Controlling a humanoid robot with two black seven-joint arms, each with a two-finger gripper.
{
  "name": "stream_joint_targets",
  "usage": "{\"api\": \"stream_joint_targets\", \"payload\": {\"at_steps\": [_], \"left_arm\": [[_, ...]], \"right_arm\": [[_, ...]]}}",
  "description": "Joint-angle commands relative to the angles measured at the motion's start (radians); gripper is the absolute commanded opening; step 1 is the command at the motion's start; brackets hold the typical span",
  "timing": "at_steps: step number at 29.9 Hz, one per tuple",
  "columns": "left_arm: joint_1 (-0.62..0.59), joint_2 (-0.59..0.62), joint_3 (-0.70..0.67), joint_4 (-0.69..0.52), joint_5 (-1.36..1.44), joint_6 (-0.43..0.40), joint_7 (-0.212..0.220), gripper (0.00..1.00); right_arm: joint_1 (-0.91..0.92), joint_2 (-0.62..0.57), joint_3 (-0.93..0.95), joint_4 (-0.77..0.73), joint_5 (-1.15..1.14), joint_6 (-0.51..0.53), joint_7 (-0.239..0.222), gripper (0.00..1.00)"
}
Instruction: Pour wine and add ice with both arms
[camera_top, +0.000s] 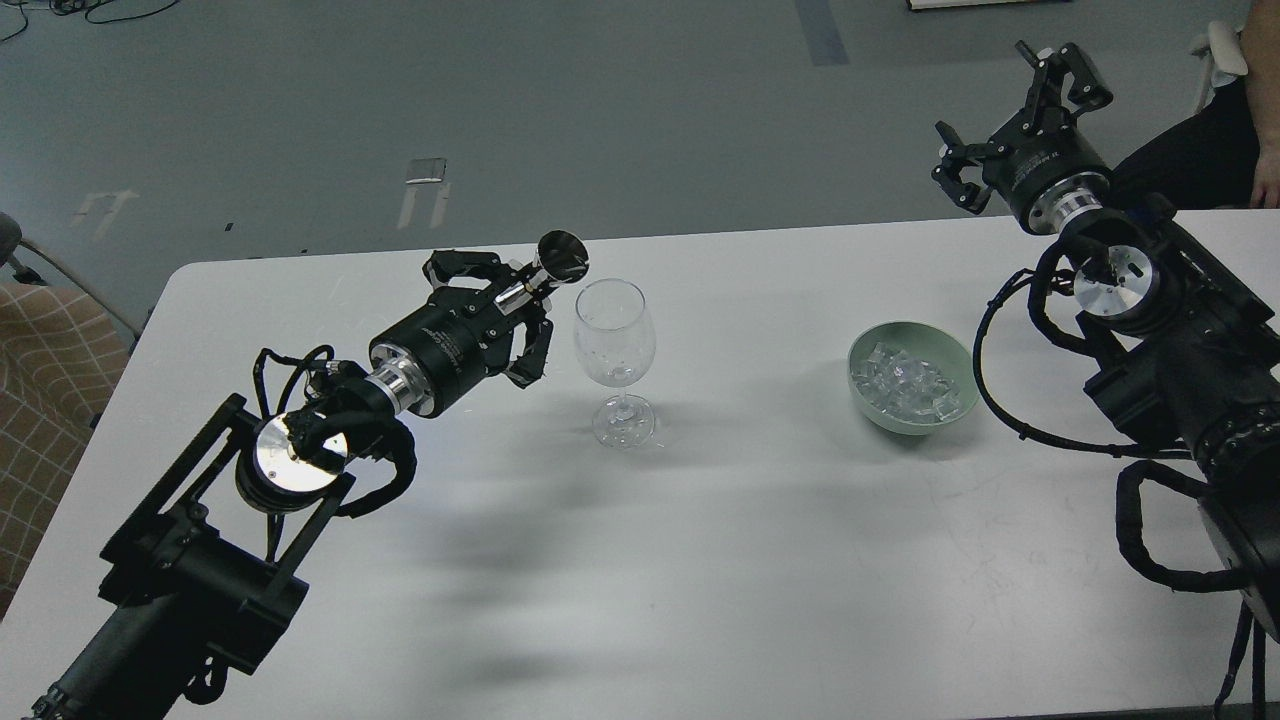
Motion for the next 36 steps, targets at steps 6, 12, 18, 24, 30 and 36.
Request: {"api": "stream_joint_targets", "payload": {"at_steps": [6,12,18,24,30,36], "left_arm": [[-0.028,0.024,-0.002,-0.001,0.015,0.021,0.008,0.06],[-0.046,0.023,-0.002,-0.041,0.015,0.044,0.021,0.06],[-0.046,0.021,0.001,-0.078,0.036,0.05,0.03,0.06],[-0.046,0.006,0.003,-0.084,0.151,0.048,0.039,0.06],[-0.046,0.001,0.004,-0.084,0.191,0.047,0.042,0.06],[-0.046,0.01,0.004,-0.086,0.237,0.045,0.042,0.06]], "right_arm": [[0.012,0.0,0.001,0.023,0.0,-0.003,-0.003,1.0],[0.016,0.0,0.001,0.025,0.0,-0.003,-0.003,1.0],[0.018,0.0,0.001,0.025,0.0,-0.003,-0.001,1.0],[0.018,0.0,0.001,0.025,0.0,-0.003,-0.003,1.0],[0.018,0.0,0.004,0.025,0.0,-0.003,-0.003,1.0],[0.018,0.0,0.004,0.032,0.0,-0.003,-0.003,1.0]]}}
